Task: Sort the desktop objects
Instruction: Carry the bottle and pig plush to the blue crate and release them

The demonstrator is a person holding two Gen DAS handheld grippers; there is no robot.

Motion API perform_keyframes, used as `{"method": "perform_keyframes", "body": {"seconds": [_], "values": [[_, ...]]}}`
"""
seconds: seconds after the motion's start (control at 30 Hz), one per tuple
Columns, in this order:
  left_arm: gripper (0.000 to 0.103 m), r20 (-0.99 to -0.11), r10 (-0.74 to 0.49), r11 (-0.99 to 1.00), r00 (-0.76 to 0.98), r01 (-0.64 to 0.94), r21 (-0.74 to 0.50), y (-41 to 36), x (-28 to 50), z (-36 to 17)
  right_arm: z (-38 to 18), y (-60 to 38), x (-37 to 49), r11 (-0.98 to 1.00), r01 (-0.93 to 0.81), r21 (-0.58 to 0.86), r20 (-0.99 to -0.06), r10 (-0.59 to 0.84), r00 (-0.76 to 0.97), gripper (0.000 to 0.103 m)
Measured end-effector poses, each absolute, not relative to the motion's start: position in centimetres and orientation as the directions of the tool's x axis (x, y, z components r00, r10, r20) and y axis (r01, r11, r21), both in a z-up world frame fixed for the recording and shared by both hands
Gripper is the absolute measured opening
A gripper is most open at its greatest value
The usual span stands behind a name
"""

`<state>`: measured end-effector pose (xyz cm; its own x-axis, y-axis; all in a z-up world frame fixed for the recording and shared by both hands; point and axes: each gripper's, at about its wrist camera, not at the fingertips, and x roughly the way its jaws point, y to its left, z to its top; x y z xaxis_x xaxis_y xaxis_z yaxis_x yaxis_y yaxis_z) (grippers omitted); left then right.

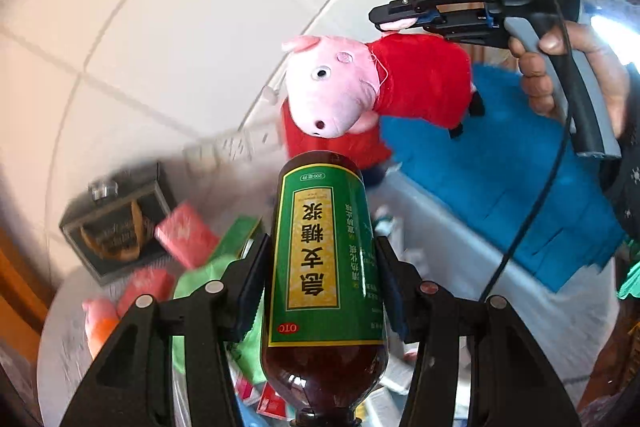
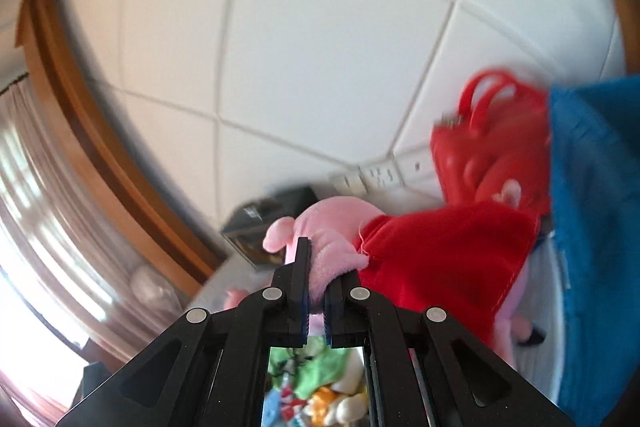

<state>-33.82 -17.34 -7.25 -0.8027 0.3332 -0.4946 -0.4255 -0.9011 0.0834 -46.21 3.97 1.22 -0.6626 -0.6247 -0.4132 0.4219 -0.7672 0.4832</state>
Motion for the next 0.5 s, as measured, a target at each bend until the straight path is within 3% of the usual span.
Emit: {"method": "perform_keyframes", "body": {"seconds": [0.3,0.5], "values": [[0.051,-0.343,0.518,-0.809,-0.784,-0.579,0.101,-8.1,-29.5,0.7,11.7,12.8,-32.7,-0.856,0.359,0.373,-0.285,-0.474,-0.833,0.005],[0.051,-0.298,0.587,-0.767,-0.753,-0.635,0.091,1.0,-27.5,3.8,14.7,21.4,-26.9,-0.906,0.247,0.344,-0.232,-0.337,-0.913,0.005]]}}
